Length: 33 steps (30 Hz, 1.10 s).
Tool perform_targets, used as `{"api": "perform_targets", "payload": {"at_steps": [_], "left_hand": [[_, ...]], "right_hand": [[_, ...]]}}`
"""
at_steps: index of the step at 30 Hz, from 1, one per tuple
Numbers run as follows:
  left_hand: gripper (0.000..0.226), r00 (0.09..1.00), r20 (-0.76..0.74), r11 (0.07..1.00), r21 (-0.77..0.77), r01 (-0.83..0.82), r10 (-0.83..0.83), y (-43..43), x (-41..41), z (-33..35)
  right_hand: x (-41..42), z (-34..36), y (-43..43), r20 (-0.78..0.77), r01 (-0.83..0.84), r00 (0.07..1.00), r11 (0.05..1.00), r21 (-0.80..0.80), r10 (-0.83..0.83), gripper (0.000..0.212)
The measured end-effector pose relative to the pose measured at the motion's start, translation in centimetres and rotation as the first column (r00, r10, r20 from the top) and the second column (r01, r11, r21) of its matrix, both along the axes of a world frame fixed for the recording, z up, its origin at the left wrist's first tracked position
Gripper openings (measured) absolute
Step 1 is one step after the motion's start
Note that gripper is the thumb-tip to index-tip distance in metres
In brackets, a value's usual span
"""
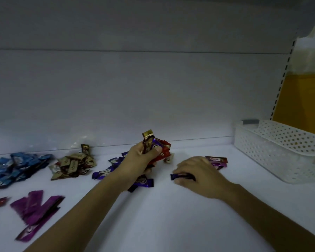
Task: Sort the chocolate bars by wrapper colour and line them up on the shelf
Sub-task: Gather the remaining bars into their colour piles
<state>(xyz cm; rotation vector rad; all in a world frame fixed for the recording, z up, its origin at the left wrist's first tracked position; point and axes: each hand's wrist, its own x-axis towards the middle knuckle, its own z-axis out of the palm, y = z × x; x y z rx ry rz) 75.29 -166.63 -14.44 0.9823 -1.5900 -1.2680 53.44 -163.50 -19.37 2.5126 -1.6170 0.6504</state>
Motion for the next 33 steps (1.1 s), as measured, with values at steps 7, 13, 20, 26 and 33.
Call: {"api": "perform_targets", "payload": {"at_steps": [7,13,20,26,33], "left_hand": [[0.011,0.992,-0.128,0.997,0.067,0.027,-0.018,0.9,5.6,-0.1],[0.028,0.975,-0.222,0.996,0.07,0.048,-0.032,2.4,9.9,0.2],[0.026,0.955,-0.257,0.989,0.056,-0.14,0.15,4.3,19.9,-0.3],[0.03,0.891,-0.325,0.949,0.1,-0.3,0.316,5.8,28.1,-1.5],[0.01,0.845,-0.29,0.893,0.122,-0.434,0.45,6.4,31.2,-3.2]], "right_hand": [[3.4,2.5,-0.4,0.247,0.077,0.966,0.997,0.011,-0.077,0.027],[13.9,6.7,-0.9,0.717,-0.236,0.692,0.964,0.12,0.08,0.025],[26.1,8.6,-1.7,0.632,-0.327,0.751,0.94,0.099,0.194,0.014],[34.4,8.0,-2.8,0.854,-0.48,0.516,0.803,0.354,-0.068,0.007],[38.5,6.4,-3.4,0.855,-0.531,0.512,0.751,0.393,-0.085,0.002]]}}
